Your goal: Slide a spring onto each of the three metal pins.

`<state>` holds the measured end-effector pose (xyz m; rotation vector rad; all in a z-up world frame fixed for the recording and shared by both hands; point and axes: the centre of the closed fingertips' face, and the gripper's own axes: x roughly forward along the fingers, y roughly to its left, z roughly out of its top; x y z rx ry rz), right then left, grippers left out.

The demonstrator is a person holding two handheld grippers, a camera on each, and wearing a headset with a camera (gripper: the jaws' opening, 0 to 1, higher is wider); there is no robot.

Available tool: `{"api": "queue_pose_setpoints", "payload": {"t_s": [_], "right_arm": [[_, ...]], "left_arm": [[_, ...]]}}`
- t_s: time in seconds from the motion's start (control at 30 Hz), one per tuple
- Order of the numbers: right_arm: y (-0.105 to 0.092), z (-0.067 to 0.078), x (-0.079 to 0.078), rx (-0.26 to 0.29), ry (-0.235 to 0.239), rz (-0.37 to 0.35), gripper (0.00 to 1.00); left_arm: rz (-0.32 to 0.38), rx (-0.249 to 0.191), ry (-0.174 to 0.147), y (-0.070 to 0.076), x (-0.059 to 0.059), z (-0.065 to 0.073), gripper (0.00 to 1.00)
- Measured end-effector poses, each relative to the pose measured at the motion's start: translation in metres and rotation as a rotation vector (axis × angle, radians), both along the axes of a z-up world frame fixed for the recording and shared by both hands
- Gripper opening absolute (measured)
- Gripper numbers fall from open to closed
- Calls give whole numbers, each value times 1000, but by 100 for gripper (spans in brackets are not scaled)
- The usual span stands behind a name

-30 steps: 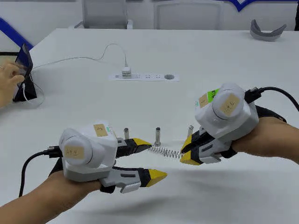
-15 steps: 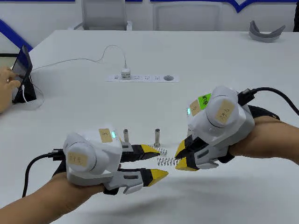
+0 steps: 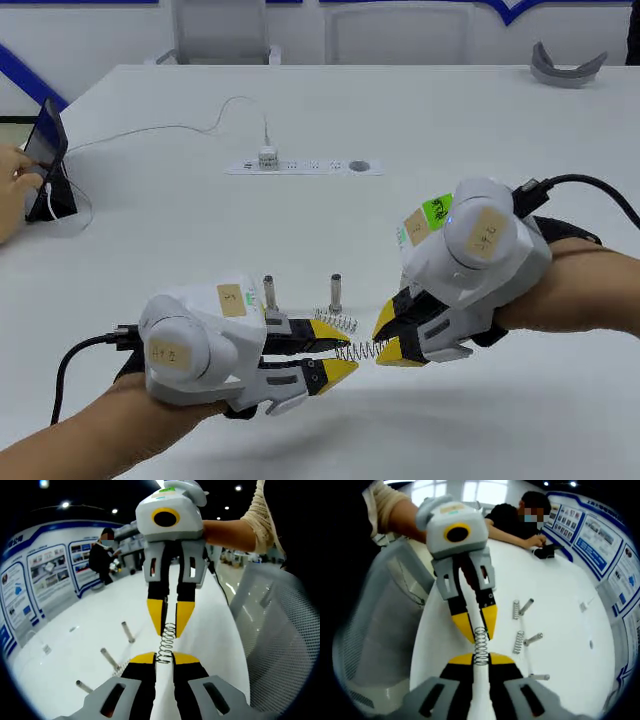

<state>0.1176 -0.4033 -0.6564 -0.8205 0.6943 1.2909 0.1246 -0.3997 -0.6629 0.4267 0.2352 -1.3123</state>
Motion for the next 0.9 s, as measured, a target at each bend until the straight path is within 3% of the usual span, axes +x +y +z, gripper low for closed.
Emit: {"api": "queue_pose_setpoints", "payload": {"t_s": [0.3,0.63,0.9], "right_arm": [[12,19,-3,48,-7,11,12],[27,27,-6,90,-17,28,12],[28,27,-6,98,-11,18,13]], "left_arm": [[-2,3,0,-2,-1,0,12],[-11,7,6,-4,-5,-2,11],[-8,-4,19,-5,-6,-3,10]]}}
